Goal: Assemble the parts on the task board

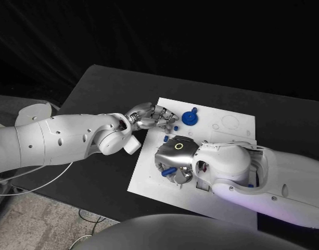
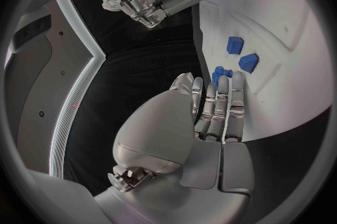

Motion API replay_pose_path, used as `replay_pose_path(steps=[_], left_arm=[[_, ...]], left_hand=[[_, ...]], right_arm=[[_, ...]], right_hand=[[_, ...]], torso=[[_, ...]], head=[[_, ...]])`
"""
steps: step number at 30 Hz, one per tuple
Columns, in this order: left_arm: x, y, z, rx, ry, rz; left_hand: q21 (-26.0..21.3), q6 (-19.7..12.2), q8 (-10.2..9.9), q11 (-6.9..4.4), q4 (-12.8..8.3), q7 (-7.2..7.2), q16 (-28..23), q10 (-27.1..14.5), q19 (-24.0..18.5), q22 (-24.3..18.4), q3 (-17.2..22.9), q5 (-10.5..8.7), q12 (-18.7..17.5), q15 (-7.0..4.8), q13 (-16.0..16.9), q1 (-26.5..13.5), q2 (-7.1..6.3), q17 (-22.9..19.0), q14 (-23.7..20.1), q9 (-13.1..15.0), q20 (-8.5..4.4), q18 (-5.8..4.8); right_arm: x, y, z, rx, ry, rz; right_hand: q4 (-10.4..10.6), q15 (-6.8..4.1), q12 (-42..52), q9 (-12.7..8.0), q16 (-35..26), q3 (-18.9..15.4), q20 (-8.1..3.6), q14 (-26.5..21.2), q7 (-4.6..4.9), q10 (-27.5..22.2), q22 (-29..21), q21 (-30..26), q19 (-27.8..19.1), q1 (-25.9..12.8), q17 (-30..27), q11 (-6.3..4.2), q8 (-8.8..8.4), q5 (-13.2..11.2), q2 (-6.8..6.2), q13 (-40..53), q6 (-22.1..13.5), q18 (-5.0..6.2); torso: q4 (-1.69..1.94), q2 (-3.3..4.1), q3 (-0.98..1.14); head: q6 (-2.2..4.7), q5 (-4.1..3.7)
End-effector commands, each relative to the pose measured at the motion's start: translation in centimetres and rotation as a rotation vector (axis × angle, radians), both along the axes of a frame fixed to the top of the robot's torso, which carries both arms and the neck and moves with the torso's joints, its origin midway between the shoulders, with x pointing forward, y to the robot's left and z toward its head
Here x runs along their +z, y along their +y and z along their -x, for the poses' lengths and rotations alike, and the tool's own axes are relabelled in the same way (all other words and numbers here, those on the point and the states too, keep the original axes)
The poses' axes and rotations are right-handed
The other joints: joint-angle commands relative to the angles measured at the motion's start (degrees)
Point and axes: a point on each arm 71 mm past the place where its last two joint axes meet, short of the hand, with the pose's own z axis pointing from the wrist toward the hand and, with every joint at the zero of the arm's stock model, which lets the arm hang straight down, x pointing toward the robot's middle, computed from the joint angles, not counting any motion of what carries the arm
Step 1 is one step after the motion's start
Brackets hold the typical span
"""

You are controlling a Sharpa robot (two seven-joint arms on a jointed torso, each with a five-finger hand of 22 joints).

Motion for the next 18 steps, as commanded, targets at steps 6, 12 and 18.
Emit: replay_pose_path(steps=[6, 12, 18], left_arm=[[-0.04, -0.28, 0.14, -0.022, 0.012, 0.016], [-0.07, -0.29, 0.16, -0.025, 0.015, 0.015], [-0.10, -0.32, 0.17, -0.028, 0.017, 0.016]], left_hand=[[-0.2, -0.6, 0.2, 0.46, 0.2, -0.05, 0.3, 0.1, 0.2, 1.2, 0.0, 0.15, 0.2, 0.42, -0.1, 0.0, 0.78, -0.1, 0.0, -0.1, 0.30, 0.62], [-0.2, -0.6, 0.2, 0.46, 0.2, -0.05, 0.3, 0.1, 0.2, 1.2, 0.0, 0.15, 0.2, 0.42, -0.1, 0.0, 0.78, -0.1, 0.0, -0.1, 0.30, 0.62], [-0.2, -0.7, 0.2, 0.52, 0.2, -0.03, 0.4, 0.1, 0.2, 1.2, 0.0, 0.18, 0.2, 0.44, -0.1, -0.1, 0.88, -0.1, 0.0, -0.1, 0.31, 0.62]], right_arm=[[-0.40, 0.05, 0.01, -0.017, -0.023, 0.090], [-0.35, 0.11, 0.00, -0.030, -0.044, 0.104], [-0.21, 0.21, 0.06, -0.041, -0.079, 0.118]], right_hand=[[0.9, -0.02, 6.6, -0.7, -0.8, 2.0, 0.01, -0.5, -0.47, 3.3, 3.2, -1.2, -1.0, -1.6, -0.8, -4.84, -0.86, 1.1, 0.31, 29.2, 0.8, -0.34], [1.1, 0.17, 5.3, -1.5, -1.2, 2.2, 0.16, -0.9, -0.34, 2.3, 3.0, -2.0, -1.6, -2.8, -1.2, -4.64, -1.78, 2.3, 0.16, 28.7, 0.4, -0.25], [1.0, 0.17, 5.9, -1.8, -0.9, 2.0, 0.23, -0.5, -0.47, 2.9, 3.1, -1.7, -1.5, -3.1, -0.7, -4.68, -2.16, 2.1, -0.08, 29.4, 0.2, -0.30]], torso=[[-0.02, 0.02, 0.02], [-0.05, 0.05, 0.01], [-0.02, 0.06, 0.05]], head=[[0.00, 0.17], [0.00, 0.31], [0.00, 0.35]])
